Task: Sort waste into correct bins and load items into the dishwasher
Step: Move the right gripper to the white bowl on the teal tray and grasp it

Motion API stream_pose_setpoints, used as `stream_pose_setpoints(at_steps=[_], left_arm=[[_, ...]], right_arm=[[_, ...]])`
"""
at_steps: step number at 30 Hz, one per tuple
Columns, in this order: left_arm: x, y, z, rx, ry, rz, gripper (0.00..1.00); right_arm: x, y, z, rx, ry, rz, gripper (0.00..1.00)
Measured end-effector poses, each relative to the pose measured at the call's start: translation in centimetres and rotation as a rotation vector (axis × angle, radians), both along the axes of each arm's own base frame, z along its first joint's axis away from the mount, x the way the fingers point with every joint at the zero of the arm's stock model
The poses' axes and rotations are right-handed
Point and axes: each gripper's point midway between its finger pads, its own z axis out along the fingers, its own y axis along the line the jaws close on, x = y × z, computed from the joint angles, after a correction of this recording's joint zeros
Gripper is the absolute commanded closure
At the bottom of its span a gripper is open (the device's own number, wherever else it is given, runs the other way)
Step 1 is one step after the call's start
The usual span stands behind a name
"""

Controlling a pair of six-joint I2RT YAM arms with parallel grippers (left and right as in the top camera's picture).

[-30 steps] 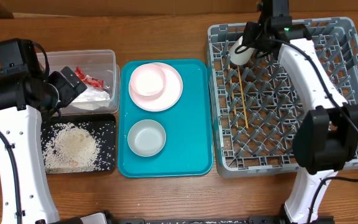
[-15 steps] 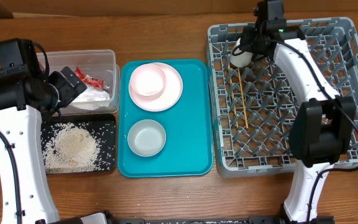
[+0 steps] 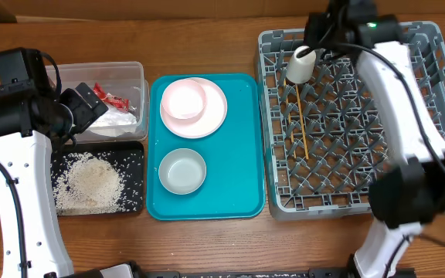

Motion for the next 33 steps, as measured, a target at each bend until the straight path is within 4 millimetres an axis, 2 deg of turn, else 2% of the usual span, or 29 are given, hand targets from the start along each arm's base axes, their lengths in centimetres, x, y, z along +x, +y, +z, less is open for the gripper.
stream_pose_setpoints(at_steps=[2,4,5,7,9,15,22,25,29,33], left_arm=[[0.0,0.0,0.0,0.000,0.000,0.000,0.00],[0.0,0.0,0.0,0.000,0.000,0.000,0.00],[0.0,0.0,0.0,0.000,0.000,0.000,0.00],[0.0,0.0,0.0,0.000,0.000,0.000,0.00],[0.0,0.0,0.0,0.000,0.000,0.000,0.00],[0.0,0.0,0.0,0.000,0.000,0.000,0.00],[0.0,0.0,0.0,0.000,0.000,0.000,0.00],[0.0,0.0,0.0,0.000,0.000,0.000,0.00],[0.0,0.0,0.0,0.000,0.000,0.000,0.00],[0.0,0.0,0.0,0.000,0.000,0.000,0.00]], right_arm=[[-2.1,2.0,4.0,0.046,-0.053,0.063,0.90],[-4.4,4.3,6.8,0.086,-0.081,0.137,0.89],[-5.8,5.9,7.8,0.105,-0.079,0.186,0.87],[-8.0,8.6,7.8,0.125,-0.039,0.263,0.85],[-10.0,11.4,6.4,0.129,0.027,0.337,0.84],[-16.4,19.0,0.0,0.088,0.234,0.537,0.80],[-23.6,27.8,-4.5,0.054,0.248,0.776,0.75],[-25.9,30.2,-6.7,0.024,0.218,0.838,0.69],[-27.5,32.4,-9.3,-0.009,0.156,0.877,0.64],[-28.0,32.9,-11.6,-0.057,0.107,0.869,0.64]])
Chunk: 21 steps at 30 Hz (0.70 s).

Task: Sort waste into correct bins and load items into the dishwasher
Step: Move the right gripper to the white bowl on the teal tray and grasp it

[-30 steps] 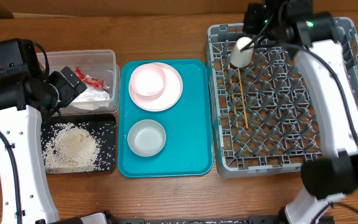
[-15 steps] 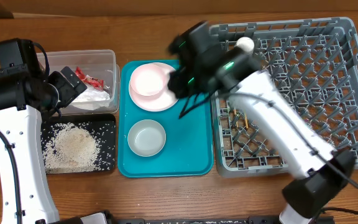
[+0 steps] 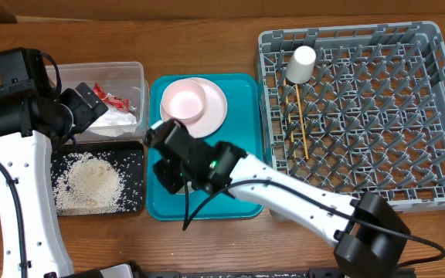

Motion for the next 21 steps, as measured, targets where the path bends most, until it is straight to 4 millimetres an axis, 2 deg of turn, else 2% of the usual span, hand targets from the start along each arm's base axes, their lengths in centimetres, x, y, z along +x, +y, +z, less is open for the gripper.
stream_pose_setpoints(at_steps=[8,17,21], left_arm=[[0.0,0.0,0.0,0.000,0.000,0.000,0.00],[0.0,0.0,0.0,0.000,0.000,0.000,0.00],[0.0,0.0,0.0,0.000,0.000,0.000,0.00]], right_arm=[[0.8,-0.6,-2.9,-0.007,-0.059,-0.037,0.64],[0.2,-1.1,-5.0,-0.005,-0.048,-0.029,0.67],[-0.1,-1.0,-5.2,0.002,-0.037,-0.019,0.71]])
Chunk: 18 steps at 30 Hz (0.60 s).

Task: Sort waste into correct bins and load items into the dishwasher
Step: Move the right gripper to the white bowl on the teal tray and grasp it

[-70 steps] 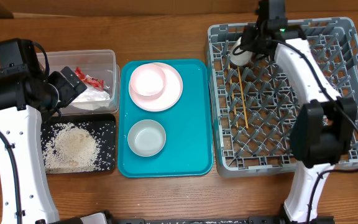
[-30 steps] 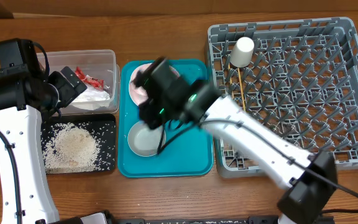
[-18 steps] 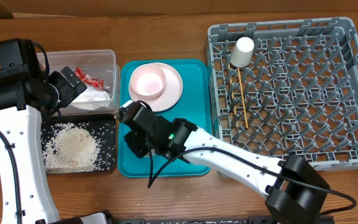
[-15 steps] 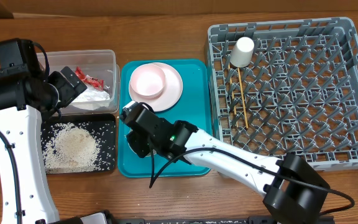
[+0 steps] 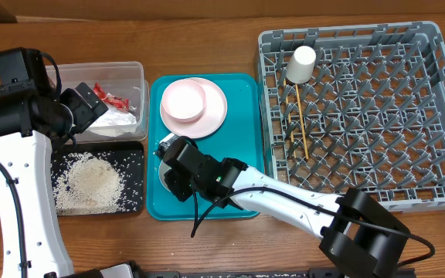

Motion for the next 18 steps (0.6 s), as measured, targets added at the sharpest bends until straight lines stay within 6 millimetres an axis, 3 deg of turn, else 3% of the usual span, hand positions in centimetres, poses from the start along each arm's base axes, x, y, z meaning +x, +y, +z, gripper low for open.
stream_pose_setpoints(at_steps=[3,9,13,18], left_arm=[[0.0,0.0,0.0,0.000,0.000,0.000,0.00],[0.0,0.0,0.0,0.000,0.000,0.000,0.00],[0.0,0.0,0.0,0.000,0.000,0.000,0.00],[0.0,0.0,0.0,0.000,0.000,0.000,0.00]], right_arm=[[-0.1,0.7,-0.4,0.018,0.004,0.013,0.70],[-1.3,1.4,-3.0,-0.016,0.037,0.045,0.71],[-1.8,1.3,-3.4,-0.031,0.046,0.052,0.72],[-2.4,0.2,-4.2,-0.083,0.080,0.052,0.82]])
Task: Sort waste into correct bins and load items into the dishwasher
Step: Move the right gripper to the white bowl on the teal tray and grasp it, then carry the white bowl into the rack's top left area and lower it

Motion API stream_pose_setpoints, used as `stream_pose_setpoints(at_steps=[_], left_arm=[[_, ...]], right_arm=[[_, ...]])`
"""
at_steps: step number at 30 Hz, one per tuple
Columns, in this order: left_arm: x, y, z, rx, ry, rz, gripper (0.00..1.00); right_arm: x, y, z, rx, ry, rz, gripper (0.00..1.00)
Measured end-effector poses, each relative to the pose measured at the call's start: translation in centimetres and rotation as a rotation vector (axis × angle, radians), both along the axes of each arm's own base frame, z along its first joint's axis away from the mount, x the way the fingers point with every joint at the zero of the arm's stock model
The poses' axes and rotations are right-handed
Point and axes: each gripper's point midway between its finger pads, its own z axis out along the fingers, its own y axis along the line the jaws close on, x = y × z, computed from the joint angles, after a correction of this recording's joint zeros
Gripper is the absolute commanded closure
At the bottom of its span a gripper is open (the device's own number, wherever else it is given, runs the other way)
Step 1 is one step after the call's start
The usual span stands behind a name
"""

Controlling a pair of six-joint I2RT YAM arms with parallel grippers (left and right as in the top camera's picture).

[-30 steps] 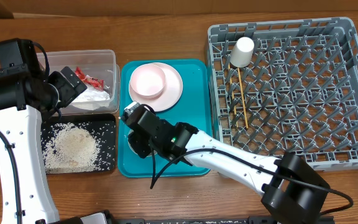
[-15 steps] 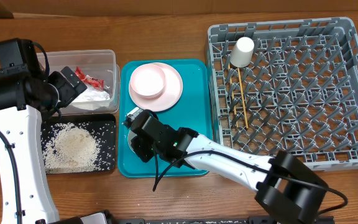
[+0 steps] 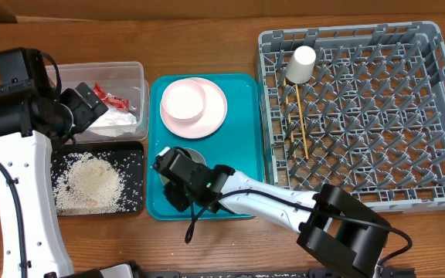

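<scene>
On the teal tray [image 3: 246, 154], my right gripper [image 3: 173, 184] is down over the small grey-blue bowl [image 3: 196, 157], of which only a sliver of rim shows behind the wrist. Its fingers are hidden by the wrist, so their state is unclear. A pink bowl [image 3: 182, 99] rests on a white plate [image 3: 211, 117] at the tray's far end. In the grey dishwasher rack [image 3: 377, 123] a white cup [image 3: 303, 63] stands upside down, with wooden chopsticks [image 3: 302, 127] lying beside it. My left gripper [image 3: 90, 104] hangs open over the clear waste bin [image 3: 126, 77].
The clear bin holds a red wrapper [image 3: 116, 100] and white paper. A black tray with spilled rice [image 3: 91, 184] lies in front of it. The right arm stretches low across the table's front edge, from the rack's near corner to the tray.
My right gripper has shifted a little nearer and to the left on the tray, and now covers more of the grey-blue bowl. The left arm has not moved.
First my right gripper was at the rack's far left corner with the white cup. Then the cup stood alone in the rack and the gripper was over the grey-blue bowl on the tray. It has stayed low over that bowl since, covering most of it now.
</scene>
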Motion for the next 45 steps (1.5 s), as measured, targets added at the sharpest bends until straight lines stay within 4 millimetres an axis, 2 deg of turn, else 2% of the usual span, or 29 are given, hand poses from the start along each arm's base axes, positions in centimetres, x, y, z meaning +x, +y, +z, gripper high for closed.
stream_pose_setpoints(at_steps=[2,10,16,22,25,28,30,39,42,45], left_arm=[[0.0,0.0,0.0,0.000,0.000,0.000,0.00],[0.0,0.0,0.0,0.000,0.000,0.000,0.00],[0.0,0.0,0.0,0.000,0.000,0.000,0.00],[0.0,0.0,0.0,0.000,0.000,0.000,0.00],[0.0,0.0,0.0,0.000,0.000,0.000,0.00],[0.0,0.0,0.0,0.000,0.000,0.000,0.00],[0.0,0.0,0.0,0.000,0.000,0.000,0.00],[0.0,0.0,0.0,0.000,0.000,0.000,0.00],[0.0,0.0,0.0,0.000,0.000,0.000,0.00],[0.0,0.0,0.0,0.000,0.000,0.000,0.00]], right_arm=[[0.0,-0.1,-0.1,-0.007,-0.001,-0.001,0.87],[0.4,-1.1,-0.5,-0.062,-0.031,-0.028,0.89],[1.2,-2.7,-0.9,-0.138,-0.068,-0.073,0.87],[1.6,-3.2,-0.9,-0.159,-0.085,-0.099,0.85],[1.6,-3.2,-0.9,-0.161,-0.086,-0.103,0.89],[1.6,-3.3,-1.0,-0.166,-0.089,-0.104,0.96],[1.9,-3.4,-0.7,-0.174,-0.099,-0.111,0.96],[1.9,-3.5,2.8,-0.129,-0.119,-0.124,0.96],[1.9,-3.8,5.1,-0.091,-0.130,-0.137,0.96],[2.6,-4.5,8.8,-0.019,-0.154,-0.169,0.96]])
